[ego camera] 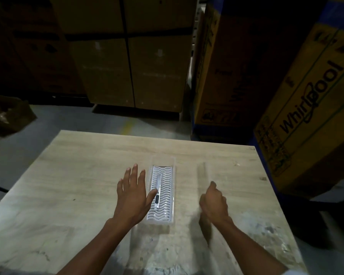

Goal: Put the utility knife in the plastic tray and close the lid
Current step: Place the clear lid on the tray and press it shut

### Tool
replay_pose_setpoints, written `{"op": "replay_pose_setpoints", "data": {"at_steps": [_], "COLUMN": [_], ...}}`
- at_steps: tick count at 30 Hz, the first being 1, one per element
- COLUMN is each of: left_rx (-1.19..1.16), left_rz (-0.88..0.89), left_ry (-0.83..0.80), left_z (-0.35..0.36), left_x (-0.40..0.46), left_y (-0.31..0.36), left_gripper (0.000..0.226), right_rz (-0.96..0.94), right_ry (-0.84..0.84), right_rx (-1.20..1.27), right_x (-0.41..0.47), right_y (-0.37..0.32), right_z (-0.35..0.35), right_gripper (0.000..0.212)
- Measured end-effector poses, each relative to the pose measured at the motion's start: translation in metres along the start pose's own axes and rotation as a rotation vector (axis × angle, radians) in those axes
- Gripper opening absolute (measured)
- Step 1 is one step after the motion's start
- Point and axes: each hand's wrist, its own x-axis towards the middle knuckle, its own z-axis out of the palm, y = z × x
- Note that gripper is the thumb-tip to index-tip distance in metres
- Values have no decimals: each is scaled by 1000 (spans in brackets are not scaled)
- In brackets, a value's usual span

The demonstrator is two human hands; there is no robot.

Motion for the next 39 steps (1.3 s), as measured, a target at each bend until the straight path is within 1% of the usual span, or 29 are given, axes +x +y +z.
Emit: {"op": "replay_pose_setpoints", "data": {"at_steps": [2,3,5,6,7,8,9,10,13,15,18,19,21,22,23,28,33,39], "left_rx": [-101,-159,-263,-322,-393,-461,-522,-575,-729,-830,-989,-1030,-1096,-1122,-1145,-1198,-1166,-1132], "left_rz": [-43,-60,-87,-112,-143,-176,-210,-244,-345,-420,-564,-600,-646,-658,-658,-603,-615,-618], "left_ry": [-44,-56,-74,-89,-102,-114,-122,-132,-198,-249,-345,-374,-416,-431,-441,-473,-496,-467], "left_z": [1,3,5,5,5,4,2,0,-4,-8,-19,-22,-26,-26,-25,-9,6,4], "left_x": [2,3,6,6,7,6,6,4,-2,-6,-10,-11,-14,-15,-16,-15,-13,-16], "left_y": [1,-1,-4,-6,-6,-6,-6,-6,-8,-10,-8,-7,-5,-4,-4,-8,-17,-12], "left_gripper": [92,86,80,80,79,77,75,73,71,71,71,71,68,67,66,58,68,53], "right_rz": [121,157,206,229,250,269,282,289,302,303,323,317,316,312,306,304,298,303], "right_ry": [36,33,-19,-75,-133,-182,-225,-261,-341,-357,-346,-338,-318,-314,-309,-303,-311,-318], "right_rx": [296,507,936,1086,1182,1218,1244,1265,1281,1255,1242,1238,1221,1219,1212,1182,1124,1044], "right_x": [11,13,13,10,5,-2,-10,-17,-31,-35,-36,-37,-35,-35,-36,-39,-42,-56], "right_y": [-4,-8,-17,-25,-35,-45,-56,-65,-88,-98,-107,-109,-110,-110,-111,-117,-112,-101], "right_z": [-19,-27,-38,-43,-48,-51,-51,-49,-36,-27,-12,-7,4,9,12,15,19,28], "right_gripper": [57,61,60,57,49,39,31,27,30,30,22,25,54,63,66,67,68,63]}}
